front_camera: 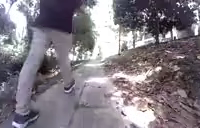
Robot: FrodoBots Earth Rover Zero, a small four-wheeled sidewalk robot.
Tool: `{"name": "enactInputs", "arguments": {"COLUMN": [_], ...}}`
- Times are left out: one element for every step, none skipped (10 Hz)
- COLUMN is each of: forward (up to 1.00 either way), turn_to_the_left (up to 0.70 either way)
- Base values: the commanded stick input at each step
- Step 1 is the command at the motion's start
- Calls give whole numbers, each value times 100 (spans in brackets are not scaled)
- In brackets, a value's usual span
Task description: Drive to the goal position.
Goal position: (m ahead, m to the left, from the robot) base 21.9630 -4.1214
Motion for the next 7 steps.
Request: {"name": "enactInputs", "arguments": {"forward": [100, 100, 100, 100, 100, 100, 100], "turn_to_the_left": [0, 0, 0, 0, 0, 0, 0]}}
